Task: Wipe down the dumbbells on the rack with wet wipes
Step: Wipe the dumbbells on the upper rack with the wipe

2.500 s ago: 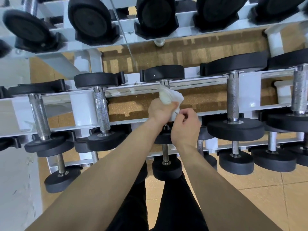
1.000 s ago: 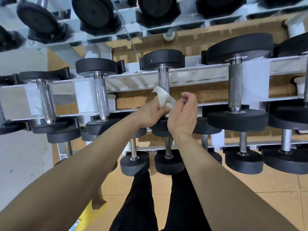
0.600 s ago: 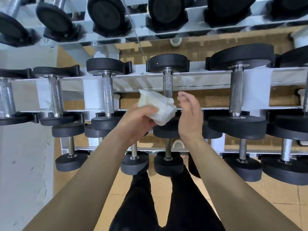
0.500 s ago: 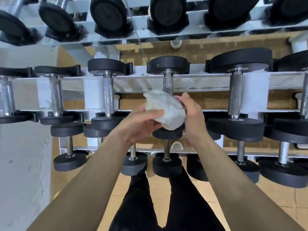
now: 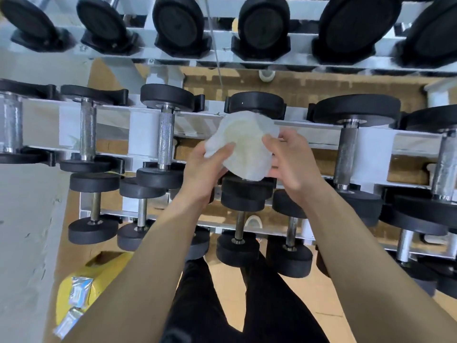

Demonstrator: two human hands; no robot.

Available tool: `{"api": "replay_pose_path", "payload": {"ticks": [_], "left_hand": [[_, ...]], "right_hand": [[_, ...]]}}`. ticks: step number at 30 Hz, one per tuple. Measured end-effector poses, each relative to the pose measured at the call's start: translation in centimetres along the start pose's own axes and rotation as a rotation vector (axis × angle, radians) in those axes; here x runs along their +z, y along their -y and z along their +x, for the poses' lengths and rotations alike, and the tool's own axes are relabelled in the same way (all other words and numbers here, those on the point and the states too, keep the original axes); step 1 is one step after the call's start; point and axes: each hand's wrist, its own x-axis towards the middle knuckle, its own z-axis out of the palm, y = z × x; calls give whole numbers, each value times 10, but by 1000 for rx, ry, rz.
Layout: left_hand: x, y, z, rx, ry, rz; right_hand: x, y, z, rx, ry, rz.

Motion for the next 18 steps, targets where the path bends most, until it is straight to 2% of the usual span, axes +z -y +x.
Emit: {"api": "replay_pose_path", "payload": {"ticks": [5,7,9,12,14,16,18], "left_hand": [[-16,2,18,-37,-76,-195],[-12,3,25,1,-195,-17],[-6,7,35,125,-317,266],[3,14,48,300,-332,571],[8,18,56,319,-316,732],[9,20,61,285,-317,822],[6,24,63,266,-362,730]], "right_hand": [[-14,-20,18,-20,-53,-197],[-18,-36,27,1,-71,-299],[-19,-48,35,29,-104,-382],[-20,-62,44,48,-203,-416],[-21,-66,47,86,-290,-397],[-20,-66,45,78,-405,-462],[-17,-65,40,-76,-558,-635]]}}
